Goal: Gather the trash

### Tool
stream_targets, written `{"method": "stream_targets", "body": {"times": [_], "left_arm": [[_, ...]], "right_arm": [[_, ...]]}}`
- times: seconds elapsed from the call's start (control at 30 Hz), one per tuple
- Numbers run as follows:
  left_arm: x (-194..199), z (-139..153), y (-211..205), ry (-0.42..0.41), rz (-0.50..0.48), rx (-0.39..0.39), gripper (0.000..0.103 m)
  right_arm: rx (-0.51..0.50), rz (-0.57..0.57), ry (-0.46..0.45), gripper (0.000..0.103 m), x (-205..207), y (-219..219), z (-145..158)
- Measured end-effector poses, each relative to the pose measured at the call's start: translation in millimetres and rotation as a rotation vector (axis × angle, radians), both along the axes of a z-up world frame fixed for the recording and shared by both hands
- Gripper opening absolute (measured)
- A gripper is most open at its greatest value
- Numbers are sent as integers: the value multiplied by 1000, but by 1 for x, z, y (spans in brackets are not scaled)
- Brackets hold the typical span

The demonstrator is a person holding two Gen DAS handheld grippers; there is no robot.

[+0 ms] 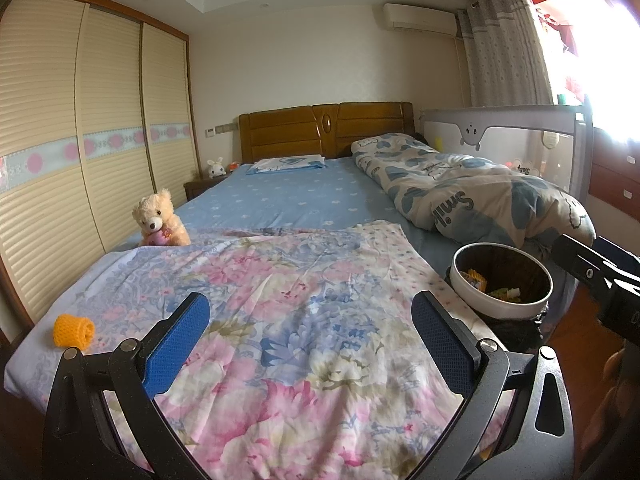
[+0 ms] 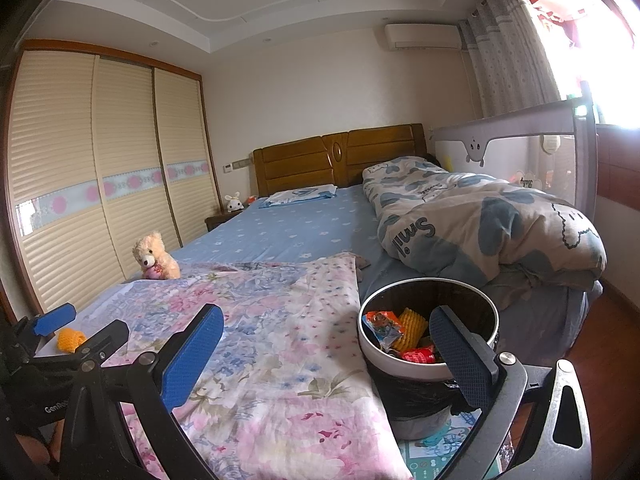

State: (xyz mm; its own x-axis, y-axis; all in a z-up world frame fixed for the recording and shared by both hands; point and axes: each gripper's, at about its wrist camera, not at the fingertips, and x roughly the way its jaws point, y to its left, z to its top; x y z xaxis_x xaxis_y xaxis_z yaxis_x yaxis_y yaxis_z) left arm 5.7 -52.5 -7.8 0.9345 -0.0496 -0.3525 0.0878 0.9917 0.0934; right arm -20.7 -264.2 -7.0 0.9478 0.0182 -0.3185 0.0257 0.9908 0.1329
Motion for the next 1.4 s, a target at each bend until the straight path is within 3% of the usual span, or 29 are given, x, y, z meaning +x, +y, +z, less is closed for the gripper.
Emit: {"method": "stream_targets", "body": {"times": [1.4], "left_arm": [[7, -10, 2, 40, -14, -10, 103]], "right_arm": [[18, 13, 32, 103, 11, 18, -7]]}}
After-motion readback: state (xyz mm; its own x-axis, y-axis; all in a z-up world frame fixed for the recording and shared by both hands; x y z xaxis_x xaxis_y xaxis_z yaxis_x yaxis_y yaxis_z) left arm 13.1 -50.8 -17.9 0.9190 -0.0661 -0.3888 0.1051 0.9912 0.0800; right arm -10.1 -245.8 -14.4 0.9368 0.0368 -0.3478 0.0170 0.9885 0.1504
